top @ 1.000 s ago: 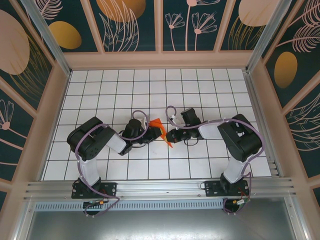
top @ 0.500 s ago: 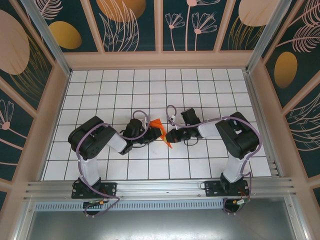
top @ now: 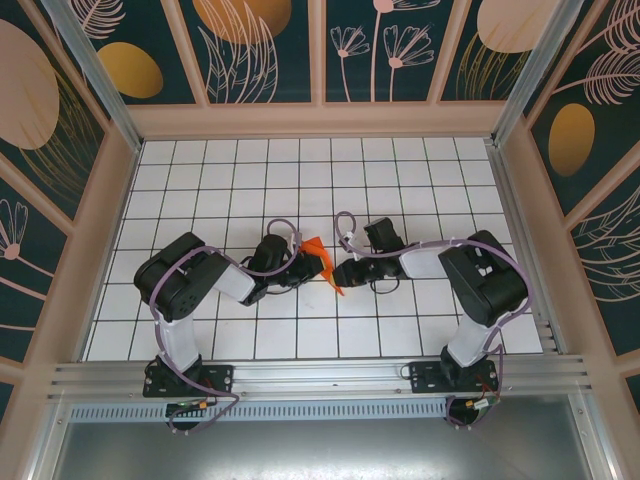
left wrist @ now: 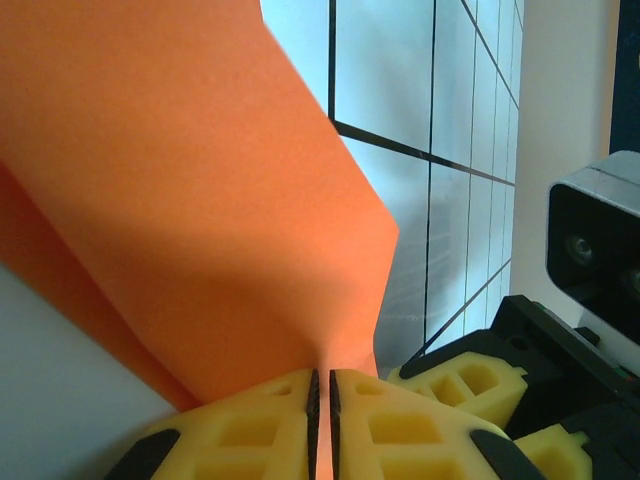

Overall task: Fold a paper plane with a square sheet of paper (pick it up from the middle)
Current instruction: Fold the wing for the fifth time at the center of the table.

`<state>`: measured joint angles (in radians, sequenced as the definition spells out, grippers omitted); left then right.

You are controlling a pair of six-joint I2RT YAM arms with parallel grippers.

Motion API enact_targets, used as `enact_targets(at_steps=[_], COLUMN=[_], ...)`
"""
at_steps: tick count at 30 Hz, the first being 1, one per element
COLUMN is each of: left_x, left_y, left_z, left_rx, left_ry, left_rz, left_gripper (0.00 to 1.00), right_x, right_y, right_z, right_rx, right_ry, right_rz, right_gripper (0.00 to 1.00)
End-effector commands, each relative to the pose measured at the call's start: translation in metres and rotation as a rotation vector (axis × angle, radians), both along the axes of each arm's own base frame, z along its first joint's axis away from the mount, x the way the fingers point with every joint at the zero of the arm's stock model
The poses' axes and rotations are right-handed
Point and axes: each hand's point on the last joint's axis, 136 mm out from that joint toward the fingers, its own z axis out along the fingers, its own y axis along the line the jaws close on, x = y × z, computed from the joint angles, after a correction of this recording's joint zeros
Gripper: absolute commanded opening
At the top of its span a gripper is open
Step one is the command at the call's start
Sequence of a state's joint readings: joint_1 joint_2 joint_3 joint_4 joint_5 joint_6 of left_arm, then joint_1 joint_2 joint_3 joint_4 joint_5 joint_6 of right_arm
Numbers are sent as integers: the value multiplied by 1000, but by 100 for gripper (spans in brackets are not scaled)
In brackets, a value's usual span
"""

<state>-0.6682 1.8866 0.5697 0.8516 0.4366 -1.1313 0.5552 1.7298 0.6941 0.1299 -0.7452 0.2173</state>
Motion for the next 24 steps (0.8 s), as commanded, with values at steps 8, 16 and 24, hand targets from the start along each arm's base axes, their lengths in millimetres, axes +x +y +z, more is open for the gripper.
enact_targets(at_steps=[8, 16, 24], left_x=[-8, -10, -9], left_y=[30, 32, 33], left_z=[-60, -65, -65], left_rx=[213, 238, 245], left_ry=[133, 147, 145], left_rz=[89, 89, 90], left_gripper=[15, 14, 14], right_x=[-2, 15, 14], right_y=[-12, -13, 0], right_z=[-21, 24, 42], right_rx=[-82, -115, -133], right_ry=[36, -112, -155], right_rz=[-38, -156, -214], right_gripper=[10, 25, 19])
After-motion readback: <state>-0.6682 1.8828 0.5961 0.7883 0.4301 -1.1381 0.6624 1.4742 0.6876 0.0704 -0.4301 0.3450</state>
